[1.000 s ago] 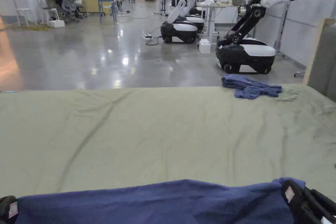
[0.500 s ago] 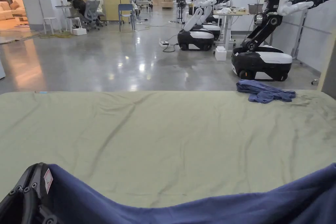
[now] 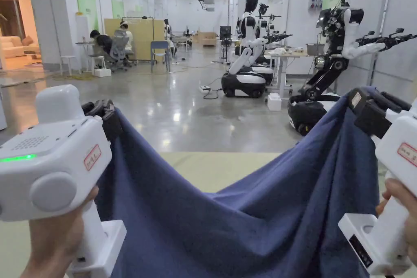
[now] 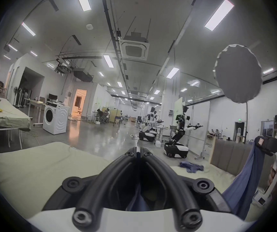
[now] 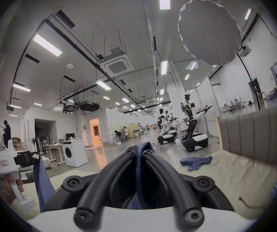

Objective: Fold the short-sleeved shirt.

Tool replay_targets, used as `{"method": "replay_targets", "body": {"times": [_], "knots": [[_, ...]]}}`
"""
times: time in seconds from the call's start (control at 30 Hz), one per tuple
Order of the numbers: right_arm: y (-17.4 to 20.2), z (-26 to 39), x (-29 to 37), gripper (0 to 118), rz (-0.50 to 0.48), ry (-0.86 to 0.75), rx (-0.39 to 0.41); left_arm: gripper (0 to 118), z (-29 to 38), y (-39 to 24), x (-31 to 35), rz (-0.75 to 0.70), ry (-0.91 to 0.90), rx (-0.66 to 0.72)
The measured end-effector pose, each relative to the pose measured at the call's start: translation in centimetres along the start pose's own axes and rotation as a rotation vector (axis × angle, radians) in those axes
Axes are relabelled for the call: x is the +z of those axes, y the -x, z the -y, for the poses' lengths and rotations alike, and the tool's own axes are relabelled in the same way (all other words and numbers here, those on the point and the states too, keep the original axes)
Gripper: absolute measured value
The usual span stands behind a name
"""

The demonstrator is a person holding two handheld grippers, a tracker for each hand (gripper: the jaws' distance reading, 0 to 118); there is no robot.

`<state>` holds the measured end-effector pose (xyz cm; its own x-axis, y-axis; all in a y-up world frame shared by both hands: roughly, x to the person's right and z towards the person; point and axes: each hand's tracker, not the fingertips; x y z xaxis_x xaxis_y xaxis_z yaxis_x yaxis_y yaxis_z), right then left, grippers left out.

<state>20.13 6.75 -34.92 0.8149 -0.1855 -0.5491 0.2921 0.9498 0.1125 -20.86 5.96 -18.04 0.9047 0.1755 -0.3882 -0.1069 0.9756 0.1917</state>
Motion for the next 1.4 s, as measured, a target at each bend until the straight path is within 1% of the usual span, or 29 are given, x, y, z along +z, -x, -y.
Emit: {"method": "replay_targets", "body": {"times": [0.03,0.07,0.13,0.17,0.23,0.3,0.37,0.4,0.47,0.53,0.57,0.67,0.73,0.77,0.83,0.87,0.9,0.93,0.97,1.0,1.03,1.1,1.17,1.3,1.4], "knots": [[-0.2,-1.2,-1.6,4,-0.005,-0.034,0.001,2,-1.3,0.1,-1.8,0.009,-0.018,0.024],[0.0,-2.7,-3.0,4,0.001,-0.067,0.029,2,-3.0,0.1,-3.2,0.021,-0.041,0.078],[0.1,-5.5,-5.4,4,0.003,-0.128,0.062,2,-6.0,-0.3,-5.7,0.002,-0.103,0.066],[0.2,-7.1,-6.3,4,0.007,-0.146,0.062,2,-7.7,-0.7,-6.3,0.007,-0.130,0.045],[0.4,-10.0,-7.2,4,0.009,-0.217,0.086,2,-10.4,-1.0,-7.4,0.022,-0.157,0.064],[0.5,-12.7,-7.8,4,-0.004,-0.254,0.110,2,-12.5,-1.1,-7.7,0.044,-0.205,0.086],[0.3,-14.5,-7.8,4,-0.018,-0.263,0.122,2,-13.4,-1.0,-7.2,0.042,-0.257,0.096],[0.3,-14.8,-7.4,4,-0.023,-0.263,0.126,2,-13.4,-0.7,-6.8,0.046,-0.233,0.089],[0.0,-14.6,-6.7,4,-0.026,-0.257,0.163,2,-12.6,-0.1,-5.8,0.051,-0.232,0.092],[-0.4,-13.4,-5.2,4,-0.040,-0.234,0.160,2,-11.2,0.5,-4.5,0.055,-0.229,0.100],[-0.7,-12.3,-4.1,4,-0.053,-0.217,0.145,2,-10.1,0.8,-3.3,0.058,-0.207,0.105],[-0.7,-8.2,0.1,4,-0.094,-0.133,0.087,2,-6.4,1.8,0.3,0.088,-0.142,0.134],[-0.6,-5.1,3.7,4,-0.137,-0.086,0.075,2,-3.5,2.4,3.7,0.087,-0.137,0.102],[-0.4,-3.5,5.9,4,-0.118,-0.051,0.080,2,-2.2,2.7,5.8,0.089,-0.123,0.075],[-0.4,-0.5,10.2,4,-0.145,0.019,0.039,2,0.2,3.6,9.9,0.104,-0.068,0.080],[-0.2,1.1,12.8,4,-0.125,0.051,0.033,2,1.5,4.1,12.2,0.094,-0.035,0.073],[-0.2,2.3,15.0,4,-0.130,0.097,0.035,2,2.5,4.6,14.2,0.087,0.004,0.054],[-0.2,3.7,17.6,4,-0.100,0.123,0.037,2,3.7,5.2,16.5,0.069,0.040,0.025],[-0.2,4.8,19.9,4,-0.074,0.160,0.023,2,4.7,5.7,18.7,0.047,0.072,-0.002],[-0.9,6.3,22.1,4,-0.065,0.199,0.001,2,5.5,6.2,20.5,0.033,0.116,-0.017],[-0.8,7.3,24.0,4,-0.026,0.222,-0.004,2,6.4,6.8,22.0,0.021,0.176,-0.022],[-0.7,9.2,27.6,4,0.038,0.331,0.001,2,8.4,7.5,25.1,-0.026,0.286,-0.069],[-0.6,10.9,30.4,4,0.084,0.469,-0.032,2,10.4,7.9,27.4,-0.047,0.396,-0.119],[-0.9,14.4,33.7,4,0.165,0.699,-0.071,2,13.9,9.0,29.6,-0.054,0.673,-0.177],[-1.4,16.4,34.0,4,0.208,0.829,-0.059,2,16.4,10.0,29.7,-0.090,0.814,-0.280]]}}
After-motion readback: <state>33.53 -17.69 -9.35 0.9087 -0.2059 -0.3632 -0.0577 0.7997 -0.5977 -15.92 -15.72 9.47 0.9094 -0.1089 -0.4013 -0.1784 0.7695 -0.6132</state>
